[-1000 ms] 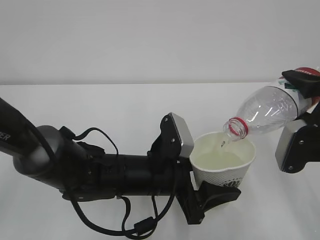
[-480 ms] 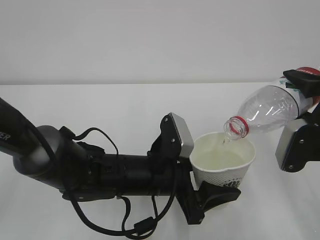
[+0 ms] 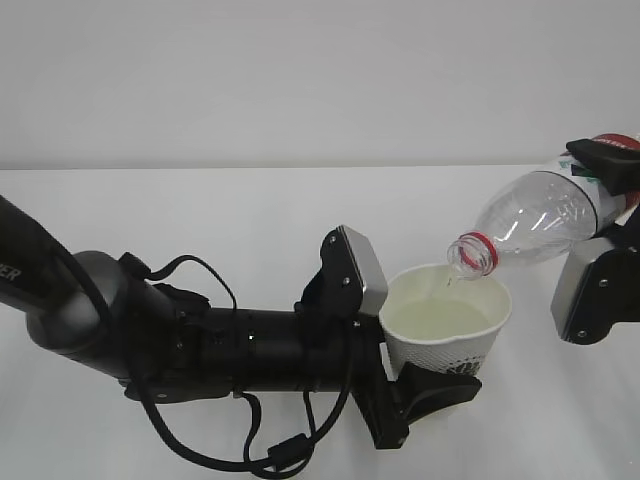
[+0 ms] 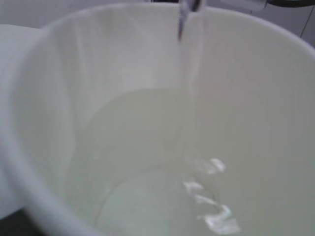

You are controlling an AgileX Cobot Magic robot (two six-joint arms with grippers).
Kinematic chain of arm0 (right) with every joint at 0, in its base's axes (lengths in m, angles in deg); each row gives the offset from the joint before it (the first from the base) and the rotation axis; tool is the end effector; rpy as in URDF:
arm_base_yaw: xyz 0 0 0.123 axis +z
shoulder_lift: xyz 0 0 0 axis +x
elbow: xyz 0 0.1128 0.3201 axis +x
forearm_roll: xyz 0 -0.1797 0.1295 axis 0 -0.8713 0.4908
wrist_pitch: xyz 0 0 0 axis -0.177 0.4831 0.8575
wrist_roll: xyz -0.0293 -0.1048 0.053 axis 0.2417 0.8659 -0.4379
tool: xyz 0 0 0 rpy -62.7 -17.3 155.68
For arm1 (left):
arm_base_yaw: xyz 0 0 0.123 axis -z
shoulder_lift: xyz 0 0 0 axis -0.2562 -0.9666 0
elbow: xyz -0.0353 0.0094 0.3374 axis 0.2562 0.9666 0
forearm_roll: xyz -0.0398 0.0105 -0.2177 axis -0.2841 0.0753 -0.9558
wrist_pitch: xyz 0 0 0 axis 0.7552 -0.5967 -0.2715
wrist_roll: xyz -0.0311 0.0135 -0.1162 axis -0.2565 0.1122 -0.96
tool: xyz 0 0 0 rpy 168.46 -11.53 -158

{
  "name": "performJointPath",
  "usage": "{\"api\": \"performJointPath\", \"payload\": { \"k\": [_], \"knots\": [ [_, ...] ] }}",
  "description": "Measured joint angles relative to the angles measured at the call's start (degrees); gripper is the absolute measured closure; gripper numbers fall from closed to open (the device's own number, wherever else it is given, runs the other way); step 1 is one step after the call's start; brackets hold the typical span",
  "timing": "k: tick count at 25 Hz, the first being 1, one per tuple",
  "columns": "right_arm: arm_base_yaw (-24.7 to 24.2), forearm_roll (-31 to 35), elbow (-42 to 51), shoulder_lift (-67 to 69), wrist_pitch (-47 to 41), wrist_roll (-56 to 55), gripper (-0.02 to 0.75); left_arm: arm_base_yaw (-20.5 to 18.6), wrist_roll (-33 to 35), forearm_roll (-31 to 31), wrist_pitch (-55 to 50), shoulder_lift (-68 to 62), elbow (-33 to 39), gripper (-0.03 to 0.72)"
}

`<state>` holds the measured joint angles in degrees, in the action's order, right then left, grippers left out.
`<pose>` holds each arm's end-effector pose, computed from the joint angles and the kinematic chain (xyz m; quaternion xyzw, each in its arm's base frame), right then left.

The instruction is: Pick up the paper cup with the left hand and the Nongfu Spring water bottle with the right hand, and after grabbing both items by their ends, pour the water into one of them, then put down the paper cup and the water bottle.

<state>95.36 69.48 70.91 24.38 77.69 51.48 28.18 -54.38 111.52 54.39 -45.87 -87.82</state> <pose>0.2581 0.0437 0.2644 -0.5823 0.4302 -0.4336 0.5366 0.2629 -0.3420 0.1656 0.4769 0.6267 -0.4180 0.4529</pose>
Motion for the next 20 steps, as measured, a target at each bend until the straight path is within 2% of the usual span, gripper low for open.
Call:
{"api": "performJointPath", "payload": {
  "k": [20],
  "knots": [
    [0.0,0.0,0.0,0.0,0.0,0.0,0.269,0.0,0.0,0.0,-0.2,0.0,0.0,0.16]
  ]
}}
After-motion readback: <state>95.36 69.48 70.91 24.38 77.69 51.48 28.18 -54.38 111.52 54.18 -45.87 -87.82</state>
